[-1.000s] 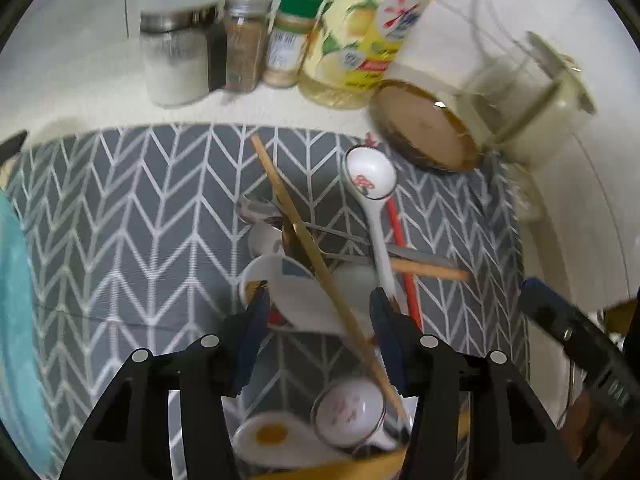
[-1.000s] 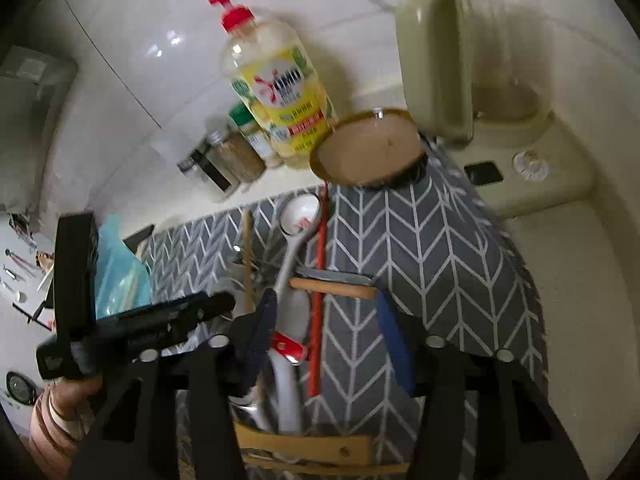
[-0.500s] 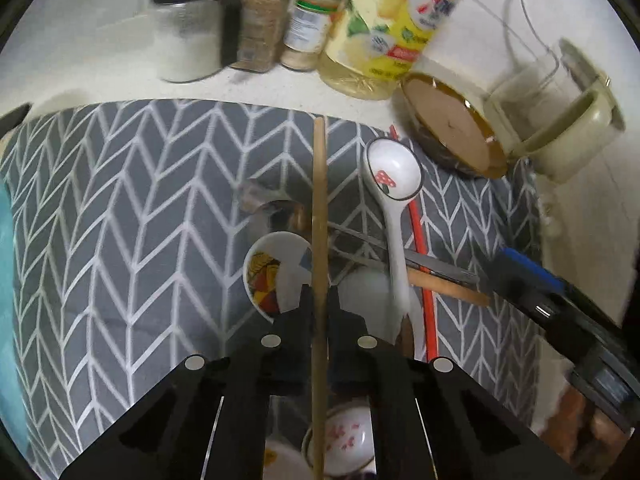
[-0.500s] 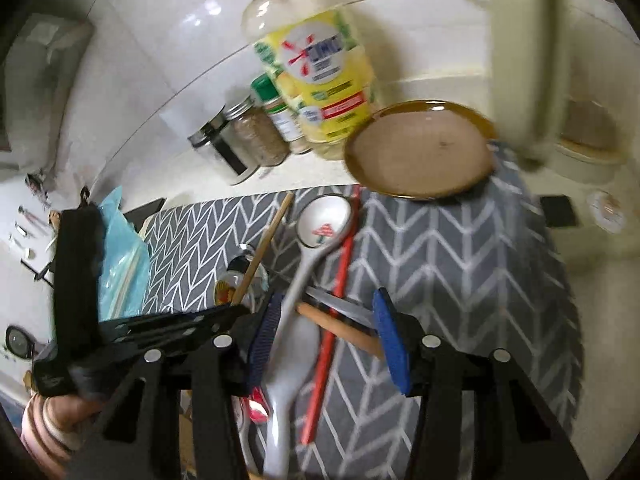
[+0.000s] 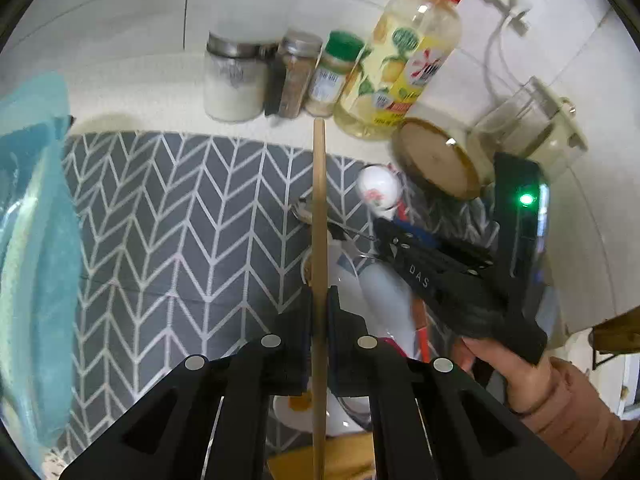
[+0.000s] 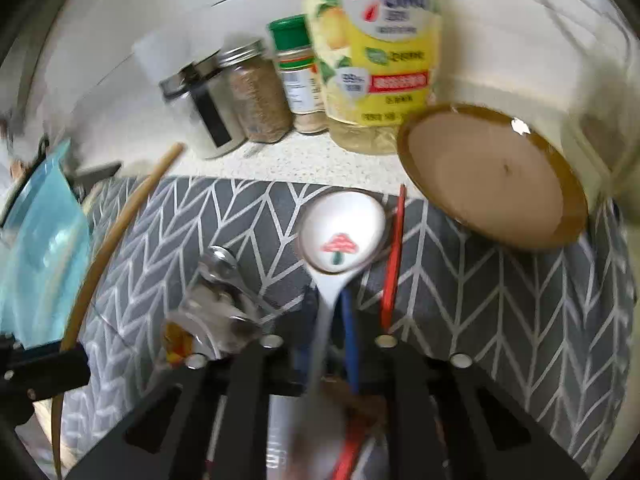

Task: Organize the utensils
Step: 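Grasp a chopstick with the left tool while the right tool grasps the mushroom spoon, then place the chopstick and mushroom-print spoon into the blue basin, opening both tools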

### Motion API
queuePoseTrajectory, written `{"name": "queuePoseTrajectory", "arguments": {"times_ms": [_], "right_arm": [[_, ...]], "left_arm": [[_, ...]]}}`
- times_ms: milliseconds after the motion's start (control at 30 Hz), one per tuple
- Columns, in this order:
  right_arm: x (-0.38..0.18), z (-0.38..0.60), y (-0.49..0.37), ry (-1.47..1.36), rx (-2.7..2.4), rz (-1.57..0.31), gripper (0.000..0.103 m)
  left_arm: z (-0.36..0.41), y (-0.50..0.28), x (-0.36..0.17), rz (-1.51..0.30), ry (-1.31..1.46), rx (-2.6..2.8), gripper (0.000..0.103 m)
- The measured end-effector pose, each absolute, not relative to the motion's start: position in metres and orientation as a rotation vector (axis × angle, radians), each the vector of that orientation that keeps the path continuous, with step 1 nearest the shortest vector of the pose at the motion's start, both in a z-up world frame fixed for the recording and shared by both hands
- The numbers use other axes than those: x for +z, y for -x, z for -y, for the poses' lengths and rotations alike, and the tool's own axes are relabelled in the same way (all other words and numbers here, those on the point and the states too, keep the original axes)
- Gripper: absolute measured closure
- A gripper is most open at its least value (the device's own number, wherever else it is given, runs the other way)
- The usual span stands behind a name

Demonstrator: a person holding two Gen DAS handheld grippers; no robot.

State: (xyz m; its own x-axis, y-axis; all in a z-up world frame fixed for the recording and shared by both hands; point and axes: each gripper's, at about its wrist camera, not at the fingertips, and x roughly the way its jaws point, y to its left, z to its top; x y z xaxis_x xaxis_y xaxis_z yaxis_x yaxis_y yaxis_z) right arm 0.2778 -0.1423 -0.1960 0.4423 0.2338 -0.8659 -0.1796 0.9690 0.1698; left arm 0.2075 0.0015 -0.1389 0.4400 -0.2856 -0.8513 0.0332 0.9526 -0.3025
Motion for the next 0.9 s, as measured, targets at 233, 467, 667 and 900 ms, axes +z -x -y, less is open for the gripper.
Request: {"name": "queuePoseTrajectory", "arguments": {"times_ms": [233,467,667,900], "right_arm": [[-0.166,0.171,-0.252,-0.347,0.232,-1.059,0.093],[-0.077,0.12,-0.224,-0.374,0.337,-0.917,0.093],[-0.016,0.035,-0.203,-0.41,0.519,-0.838,0.093],[-0.059,-0.07,-0.191,-0.49,0.595,-1.05,0.093]], "left_arm": [[-0.028,-0.184,-0.098,-1.042,0.256,-0.232,0.095],[-0.087,-0.161,-0.04,-0.945,0.318,-0.229,0.095],[-0.167,-0.14,-0.006,-0.877,0.281,-0.142,0.095],[-0.253,-0.147,-0.073,-1.03,0.273,-0.032,0.095]]}}
